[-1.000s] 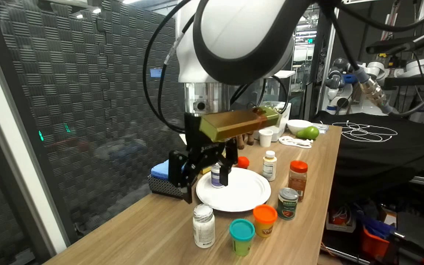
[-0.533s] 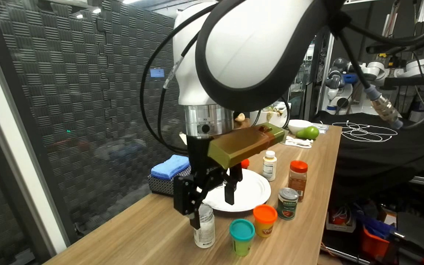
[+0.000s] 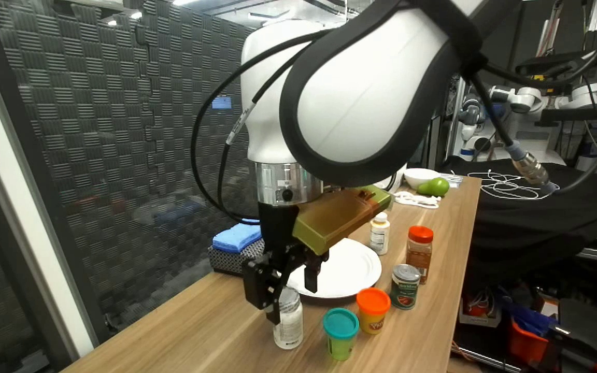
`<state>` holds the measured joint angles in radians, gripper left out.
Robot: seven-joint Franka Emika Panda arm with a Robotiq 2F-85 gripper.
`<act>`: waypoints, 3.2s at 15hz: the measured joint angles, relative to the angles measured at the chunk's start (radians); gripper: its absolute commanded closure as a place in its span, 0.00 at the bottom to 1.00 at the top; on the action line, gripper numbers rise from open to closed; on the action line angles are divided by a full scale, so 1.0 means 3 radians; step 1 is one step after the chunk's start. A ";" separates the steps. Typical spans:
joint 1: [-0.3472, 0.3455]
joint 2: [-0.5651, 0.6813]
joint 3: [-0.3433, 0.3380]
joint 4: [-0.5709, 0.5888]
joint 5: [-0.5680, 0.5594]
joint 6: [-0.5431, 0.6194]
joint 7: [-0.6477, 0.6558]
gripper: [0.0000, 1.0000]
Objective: Put the bottles and orange plushie that are around the white plate on the white plate
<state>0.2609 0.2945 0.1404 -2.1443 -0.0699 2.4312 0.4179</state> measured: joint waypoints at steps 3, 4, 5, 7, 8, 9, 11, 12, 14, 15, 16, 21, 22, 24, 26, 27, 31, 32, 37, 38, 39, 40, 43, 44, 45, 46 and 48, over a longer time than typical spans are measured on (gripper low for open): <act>0.0000 0.0003 -0.0034 0.0004 -0.0111 0.0130 0.0002 0.69; 0.0000 0.0003 -0.0040 0.0005 -0.0124 0.0153 0.0002 0.77; 0.0000 0.0003 -0.0042 0.0006 -0.0125 0.0165 0.0002 0.80; 0.0000 0.0003 -0.0040 0.0008 -0.0103 0.0166 0.0002 0.80; 0.0000 0.0001 -0.0039 0.0015 -0.0073 0.0166 0.0004 0.80; -0.0001 -0.0008 -0.0039 0.0030 -0.0041 0.0166 0.0006 0.80; -0.0014 -0.0061 -0.0041 0.0077 0.0064 0.0166 0.0006 0.80; -0.0028 -0.0112 -0.0048 0.0113 0.0093 0.0166 0.0024 0.80; -0.0063 -0.0226 -0.0086 0.0183 0.0119 0.0163 0.0067 0.80; -0.0090 -0.0277 -0.0105 0.0211 0.0136 0.0154 0.0069 0.80; -0.0127 -0.0317 -0.0124 0.0233 0.0170 0.0134 0.0068 0.80; -0.0267 -0.0324 -0.0294 0.0254 0.0129 0.0071 0.0112 0.80; -0.0286 -0.0310 -0.0325 0.0254 0.0122 0.0037 0.0117 0.80; -0.0319 -0.0270 -0.0369 0.0254 0.0120 -0.0040 0.0125 0.80; -0.0338 -0.0222 -0.0392 0.0257 0.0120 -0.0101 0.0129 0.80; -0.0343 -0.0194 -0.0396 0.0260 0.0120 -0.0121 0.0129 0.80; -0.0346 -0.0065 -0.0397 0.0305 0.0091 -0.0171 0.0131 0.80; -0.0346 -0.0028 -0.0397 0.0326 0.0051 -0.0173 0.0138 0.80; -0.0334 0.0143 -0.0427 0.0440 -0.0156 -0.0173 0.0200 0.80; -0.0333 0.0171 -0.0429 0.0464 -0.0158 -0.0172 0.0200 0.80; -0.0333 0.0196 -0.0430 0.0489 -0.0158 -0.0171 0.0200 0.80; -0.0333 0.0218 -0.0430 0.0513 -0.0158 -0.0171 0.0200 0.80; -0.0331 0.0262 -0.0430 0.0567 -0.0158 -0.0169 0.0200 0.77; -0.0330 0.0272 -0.0432 0.0583 -0.0158 -0.0169 0.0200 0.30; -0.0328 0.0279 -0.0434 0.0594 -0.0158 -0.0169 0.0200 0.28; -0.0326 0.0283 -0.0436 0.0601 -0.0158 -0.0169 0.0200 0.23; -0.0316 0.0284 -0.0436 0.0611 -0.0159 -0.0169 0.0200 0.07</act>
<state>0.1660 0.3799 0.0095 -1.9609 -0.1177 2.3804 0.4778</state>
